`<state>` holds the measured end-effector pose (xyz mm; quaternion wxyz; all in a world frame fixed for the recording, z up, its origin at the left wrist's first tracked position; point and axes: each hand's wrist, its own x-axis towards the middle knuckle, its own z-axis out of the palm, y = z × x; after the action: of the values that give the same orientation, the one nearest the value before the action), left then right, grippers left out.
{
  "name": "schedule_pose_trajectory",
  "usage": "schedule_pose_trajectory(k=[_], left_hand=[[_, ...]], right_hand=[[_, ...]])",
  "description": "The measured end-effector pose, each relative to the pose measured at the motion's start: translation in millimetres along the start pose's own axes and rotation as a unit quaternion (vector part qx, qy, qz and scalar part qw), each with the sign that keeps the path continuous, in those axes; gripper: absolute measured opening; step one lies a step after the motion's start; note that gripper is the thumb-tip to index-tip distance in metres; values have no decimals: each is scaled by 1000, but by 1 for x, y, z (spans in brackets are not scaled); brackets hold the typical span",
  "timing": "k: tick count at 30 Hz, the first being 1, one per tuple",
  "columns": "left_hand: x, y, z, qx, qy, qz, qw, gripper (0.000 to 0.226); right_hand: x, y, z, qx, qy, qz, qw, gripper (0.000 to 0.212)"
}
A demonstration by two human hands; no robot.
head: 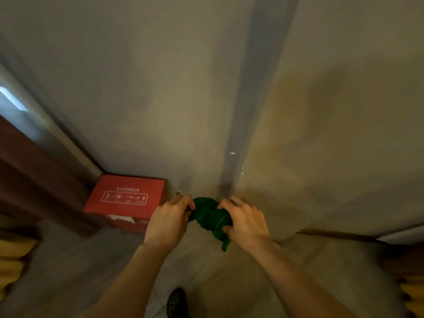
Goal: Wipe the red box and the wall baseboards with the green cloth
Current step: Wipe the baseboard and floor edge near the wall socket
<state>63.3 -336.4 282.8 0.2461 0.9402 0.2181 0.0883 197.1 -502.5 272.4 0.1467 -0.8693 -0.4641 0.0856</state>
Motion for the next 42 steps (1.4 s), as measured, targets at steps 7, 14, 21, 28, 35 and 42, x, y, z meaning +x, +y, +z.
schedule_pose_trajectory(k=[7,14,21,28,35,42], left_hand=[[12,-55,27,-22,-42,-12,999,20],[22,-115,60,-59,-83,-36,994,18],[33,-157,114,-72,-109,-51,990,15],[39,-206,203,-76,-106,-49,990,14],[44,-260,320,-77,-124,-64,987,13],[47,-327,434,-50,-129,-62,988,15]], right_hand=[[21,-8,49,15,-38,29,999,39],[49,-16,106,-1,-63,64,996,42],[66,5,170,8,-90,79,993,39],[84,47,259,20,-115,63,991,39],[93,104,365,26,-152,39,987,47],[107,155,486,24,-147,26,988,49]])
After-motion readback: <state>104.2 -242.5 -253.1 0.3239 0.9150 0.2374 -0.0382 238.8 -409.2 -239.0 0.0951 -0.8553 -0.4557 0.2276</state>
